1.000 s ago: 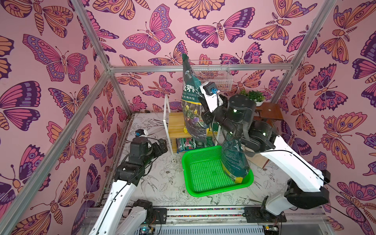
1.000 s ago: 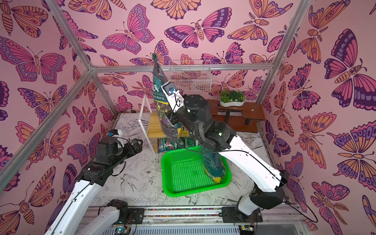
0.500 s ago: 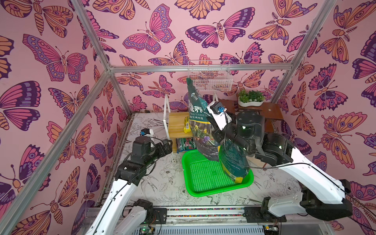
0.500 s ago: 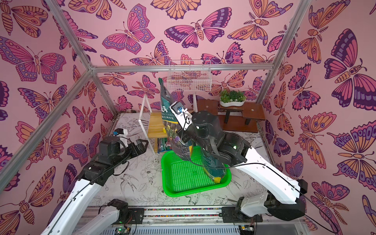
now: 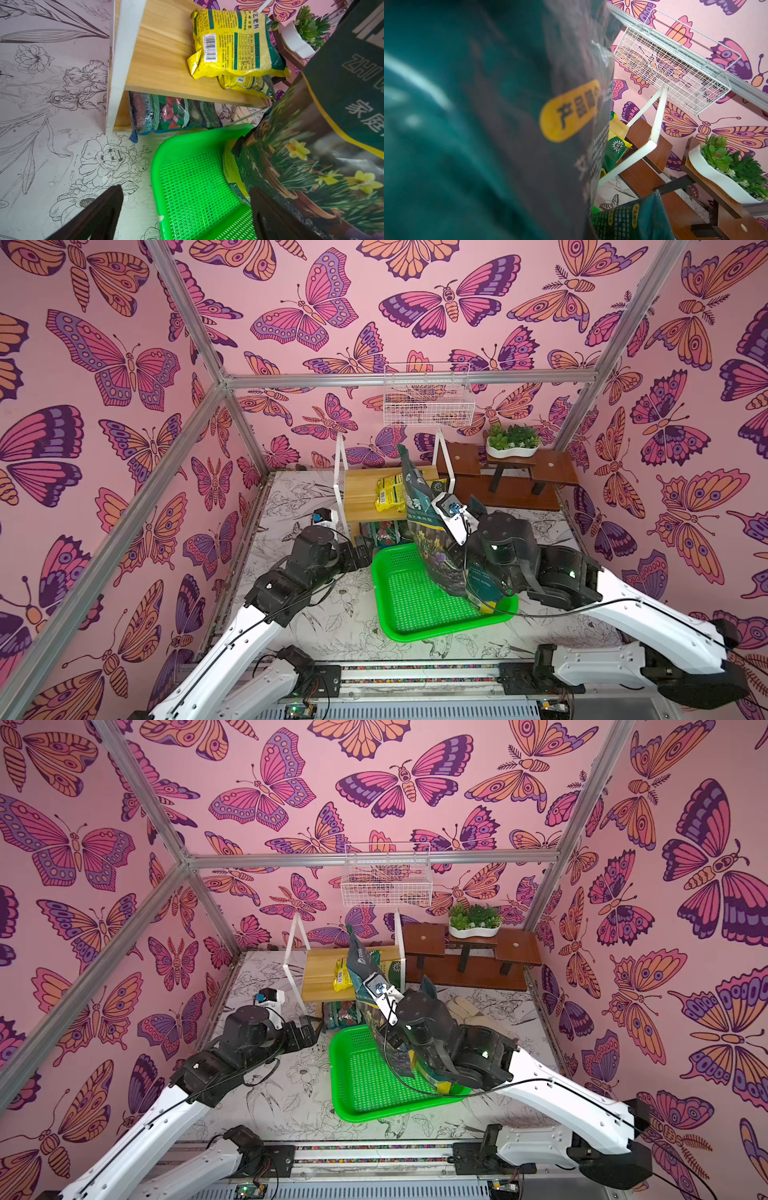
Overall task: Take down the fertilizer bag from the shelf
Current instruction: Place the fertilizer bag in the storage box.
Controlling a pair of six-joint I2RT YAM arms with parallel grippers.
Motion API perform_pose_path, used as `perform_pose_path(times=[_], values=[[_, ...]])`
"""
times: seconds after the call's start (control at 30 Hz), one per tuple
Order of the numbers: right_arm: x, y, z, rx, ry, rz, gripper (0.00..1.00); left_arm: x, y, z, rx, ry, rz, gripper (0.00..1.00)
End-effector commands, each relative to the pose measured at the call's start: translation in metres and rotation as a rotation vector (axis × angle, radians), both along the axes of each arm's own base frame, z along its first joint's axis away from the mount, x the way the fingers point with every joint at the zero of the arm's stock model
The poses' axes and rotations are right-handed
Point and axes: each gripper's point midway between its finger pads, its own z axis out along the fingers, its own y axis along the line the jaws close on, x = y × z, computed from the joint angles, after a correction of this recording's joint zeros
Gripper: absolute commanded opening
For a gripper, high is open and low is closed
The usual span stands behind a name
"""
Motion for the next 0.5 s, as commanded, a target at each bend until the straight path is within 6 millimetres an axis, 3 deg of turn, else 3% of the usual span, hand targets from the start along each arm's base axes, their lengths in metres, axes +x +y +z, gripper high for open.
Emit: perform_pose_path(times=[0.0, 0.2, 0.47], values=[[-0.001, -0.020, 0.080, 0.308, -0.129, -0.075, 0.00, -0.004, 0.003, -0.021, 0.042, 0.054, 0.018, 1.00], [-0.002, -0.024, 0.062, 0.339, -0.122, -0.087, 0.00, -0.006, -0.001, -0.036, 0.072, 0.097, 0.002, 1.00], [0.000, -0.029, 0.041, 0.345, -0.125, -0.115, 0.00, -0.005, -0.005, -0.038, 0.081, 0.104, -0.002, 1.00]])
